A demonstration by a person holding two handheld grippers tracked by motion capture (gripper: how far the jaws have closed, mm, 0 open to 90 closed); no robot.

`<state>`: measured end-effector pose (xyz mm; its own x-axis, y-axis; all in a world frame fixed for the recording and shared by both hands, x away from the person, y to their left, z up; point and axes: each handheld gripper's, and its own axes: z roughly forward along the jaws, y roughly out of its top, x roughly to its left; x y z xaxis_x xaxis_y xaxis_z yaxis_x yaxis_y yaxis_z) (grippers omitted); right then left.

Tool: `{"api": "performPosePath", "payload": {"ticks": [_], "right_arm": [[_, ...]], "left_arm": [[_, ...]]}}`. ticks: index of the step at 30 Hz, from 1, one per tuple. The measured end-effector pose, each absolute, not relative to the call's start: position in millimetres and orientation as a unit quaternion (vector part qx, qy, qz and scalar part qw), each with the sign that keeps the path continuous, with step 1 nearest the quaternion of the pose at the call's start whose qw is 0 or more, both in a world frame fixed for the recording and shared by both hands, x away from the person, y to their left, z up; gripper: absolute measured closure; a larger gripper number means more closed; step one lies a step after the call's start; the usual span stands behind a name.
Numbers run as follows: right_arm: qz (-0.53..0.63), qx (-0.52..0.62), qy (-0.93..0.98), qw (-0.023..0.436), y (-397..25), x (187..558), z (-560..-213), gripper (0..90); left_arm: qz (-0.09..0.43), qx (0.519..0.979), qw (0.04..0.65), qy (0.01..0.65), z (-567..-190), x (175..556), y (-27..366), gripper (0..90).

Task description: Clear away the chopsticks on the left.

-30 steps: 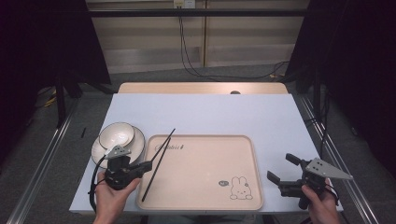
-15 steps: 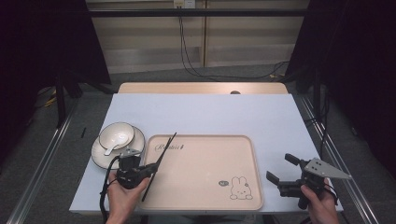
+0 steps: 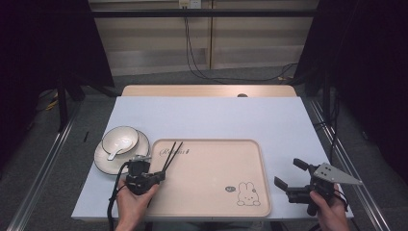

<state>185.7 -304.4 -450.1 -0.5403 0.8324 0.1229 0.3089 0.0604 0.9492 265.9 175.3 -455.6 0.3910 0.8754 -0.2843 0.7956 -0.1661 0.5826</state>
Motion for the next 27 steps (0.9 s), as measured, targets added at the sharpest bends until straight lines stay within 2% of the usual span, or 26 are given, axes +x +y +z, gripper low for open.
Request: {"api": "performPosePath", "payload": {"ticks": [27], "right_arm": [[0.541, 0.407, 0.696, 0.240, -303.1, 186.5, -450.2, 0.0]], "left_arm": [[0.057, 0.768, 0.330, 0.546, -463.3, 266.7, 167.3, 83.7]]}}
